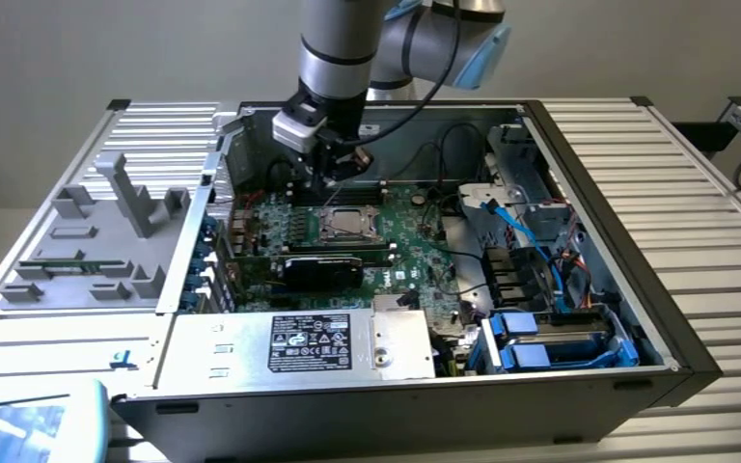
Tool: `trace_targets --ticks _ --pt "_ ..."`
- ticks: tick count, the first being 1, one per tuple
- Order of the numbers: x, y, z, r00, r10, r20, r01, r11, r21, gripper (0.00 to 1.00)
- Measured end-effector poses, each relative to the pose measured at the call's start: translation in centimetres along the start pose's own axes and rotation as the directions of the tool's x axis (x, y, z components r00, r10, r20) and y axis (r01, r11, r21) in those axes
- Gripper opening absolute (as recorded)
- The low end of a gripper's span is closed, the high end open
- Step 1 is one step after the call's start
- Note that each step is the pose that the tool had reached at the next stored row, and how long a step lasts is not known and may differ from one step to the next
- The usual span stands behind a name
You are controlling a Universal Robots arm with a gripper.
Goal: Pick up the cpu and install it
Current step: 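Install the first cpu locking lever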
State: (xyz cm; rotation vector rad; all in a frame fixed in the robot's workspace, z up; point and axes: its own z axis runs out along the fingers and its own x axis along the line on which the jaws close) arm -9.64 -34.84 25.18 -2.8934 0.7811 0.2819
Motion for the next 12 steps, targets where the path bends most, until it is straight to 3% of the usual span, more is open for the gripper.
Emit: trace_targets --ticks 2,4,6,10,12 --pt "-0.01 0.0 0.0 0.9998 -0.022 0.0028 0.022 0.9997 0.0086 0.12" --pt "0.0 0.0 0.0 0.9991 -0.042 -0.0001 0.042 0.999 0.0185 0.12" --pt "0.0 0.0 0.0 0.998 -0.062 -0.0099 0.062 0.9976 0.0295 0.12" --pt "0.0 0.0 0.0 0.9936 -0.105 -0.0414 0.107 0.993 0.0488 0.12" --pt "0.0 0.0 0.0 0.9905 -0.127 -0.0523 0.13 0.99 0.0558 0.12"
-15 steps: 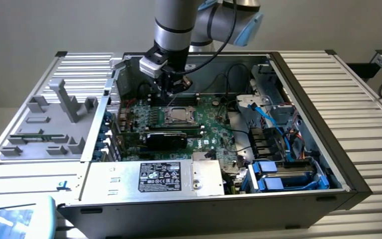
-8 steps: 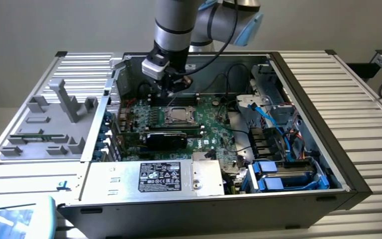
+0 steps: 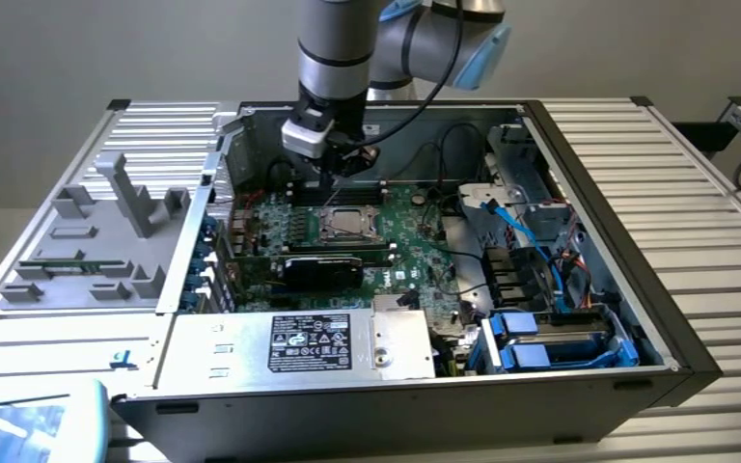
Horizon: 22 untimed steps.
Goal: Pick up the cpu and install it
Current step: 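Install the first cpu locking lever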
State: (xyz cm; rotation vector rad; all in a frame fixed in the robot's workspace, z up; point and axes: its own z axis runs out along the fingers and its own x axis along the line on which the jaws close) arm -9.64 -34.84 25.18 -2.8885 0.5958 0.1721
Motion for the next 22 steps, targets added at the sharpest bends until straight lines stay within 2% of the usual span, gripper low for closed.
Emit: trace_targets --ticks 2,6,7,8,10,13,14,16,17,20,22 --pt "0.0 0.0 0.0 0.9998 -0.018 0.0005 0.018 0.9998 0.0068 0.12" --pt "-0.01 0.0 0.01 0.9998 -0.018 0.0006 0.018 0.9998 0.0075 0.12" --pt "-0.05 0.03 0.01 0.9998 -0.019 -0.0009 0.019 0.9998 0.0086 0.12" --pt "-0.09 0.04 0.01 0.9998 -0.022 -0.0028 0.022 0.9997 0.0131 0.12" --pt "-0.1 0.05 0.01 0.9995 -0.03 -0.0043 0.031 0.9992 0.0265 0.12" --pt "-0.12 0.05 0.02 0.9995 -0.031 -0.0039 0.032 0.9991 0.0277 0.12" --pt "-0.15 0.07 0.03 0.9993 -0.037 -0.0066 0.037 0.9989 0.0285 0.12" --pt "-0.15 0.08 0.07 0.9984 -0.054 -0.0173 0.054 0.998 0.0314 0.12" --pt "-0.15 0.08 0.08 0.9978 -0.063 -0.0193 0.064 0.9974 0.0326 0.12" --pt "-0.33 0.16 0.1 0.9965 -0.081 -0.0175 0.082 0.996 0.0356 0.12" --pt "-0.44 0.21 0.13 0.9953 -0.096 -0.0136 0.096 0.9946 0.0377 0.12"
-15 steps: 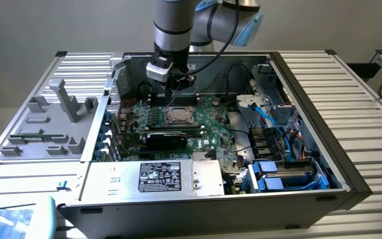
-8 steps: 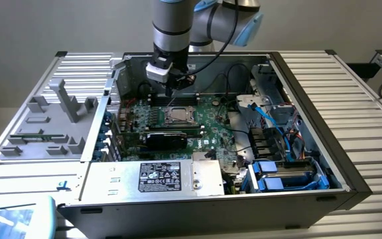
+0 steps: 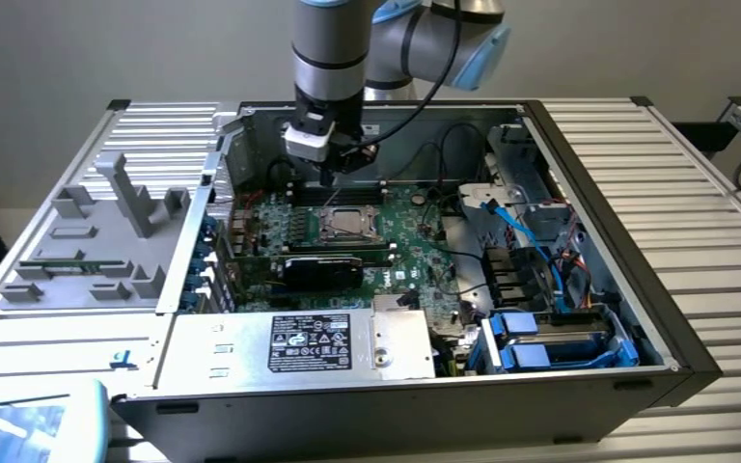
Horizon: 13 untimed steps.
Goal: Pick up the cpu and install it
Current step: 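Install the first cpu locking lever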
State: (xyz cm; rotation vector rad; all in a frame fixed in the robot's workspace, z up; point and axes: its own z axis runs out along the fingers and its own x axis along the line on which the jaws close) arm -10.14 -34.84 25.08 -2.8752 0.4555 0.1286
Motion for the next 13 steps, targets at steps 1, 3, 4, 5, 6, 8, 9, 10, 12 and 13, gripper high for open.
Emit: trace_targets --ticks 1,3,4,5,6,8,9,10,12,13 --pt "-0.02 0.01 0.01 1.0 -0.008 0.0024 0.008 1.0 0.0026 0.12" --pt "-0.03 0.03 0.06 0.9996 -0.028 0.0075 0.028 0.9996 0.0098 0.12" --pt "-0.03 0.03 0.08 0.9992 -0.039 0.0105 0.039 0.9991 0.0128 0.12" --pt "-0.03 0.03 0.1 0.9986 -0.052 0.0129 0.051 0.9986 0.0144 0.12" --pt "-0.03 0.04 0.1 0.9979 -0.064 0.0142 0.064 0.9979 0.0147 0.12" --pt "-0.03 0.05 0.13 0.9959 -0.09 0.0118 0.09 0.9958 0.0153 0.12" --pt "-0.02 0.06 0.16 0.9947 -0.103 0.0069 0.103 0.9946 0.016 0.12" --pt "-0.01 0.06 0.19 0.9934 -0.115 0.0016 0.115 0.9932 0.0168 0.12" --pt "-0.01 0.08 0.26 0.9905 -0.137 -0.0013 0.137 0.9903 0.0189 0.12" --pt "-0.01 0.09 0.3 0.989 -0.148 0.001 0.148 0.9888 0.0218 0.12"
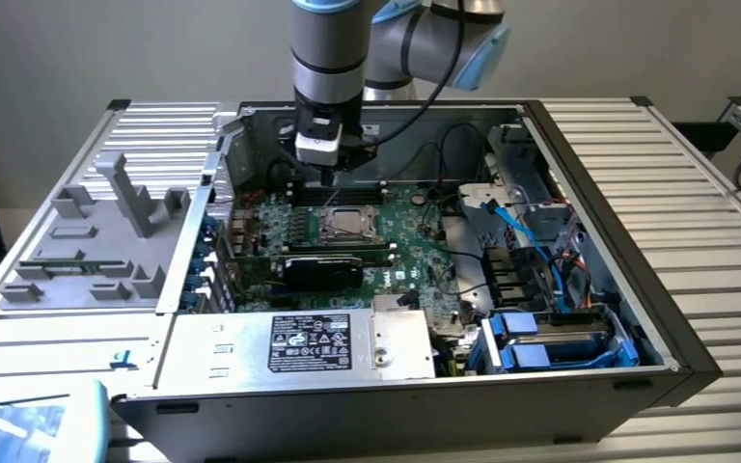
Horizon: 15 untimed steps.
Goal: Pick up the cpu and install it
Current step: 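Install the first cpu locking lever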
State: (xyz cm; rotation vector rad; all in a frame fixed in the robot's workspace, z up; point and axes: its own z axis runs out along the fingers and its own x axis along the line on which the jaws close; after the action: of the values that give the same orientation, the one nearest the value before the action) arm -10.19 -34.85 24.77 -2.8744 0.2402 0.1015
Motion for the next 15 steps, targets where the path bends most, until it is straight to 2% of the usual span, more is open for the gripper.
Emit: trace_targets --ticks 3,4,5,6,10,12,14,15 --pt "-0.02 0.03 0.09 0.9996 -0.029 0.0064 0.029 0.9995 0.0134 0.12" --pt "-0.03 0.03 0.11 0.9993 -0.037 0.0053 0.037 0.9992 0.0173 0.12" --pt "-0.03 0.04 0.13 0.999 -0.045 0.0012 0.045 0.9988 0.0196 0.12" --pt "-0.02 0.04 0.13 0.9988 -0.05 -0.0013 0.05 0.9986 0.0199 0.12" --pt "-0.07 0.06 0.18 0.9987 -0.051 -0.0023 0.051 0.9985 0.0203 0.12" --pt "-0.15 0.09 0.24 0.9985 -0.054 -0.0087 0.054 0.9983 0.024 0.12" --pt "-0.21 0.13 0.35 0.9981 -0.058 -0.0217 0.058 0.9979 0.0284 0.12" --pt "-0.23 0.14 0.41 0.998 -0.059 -0.0254 0.059 0.9978 0.0288 0.12"
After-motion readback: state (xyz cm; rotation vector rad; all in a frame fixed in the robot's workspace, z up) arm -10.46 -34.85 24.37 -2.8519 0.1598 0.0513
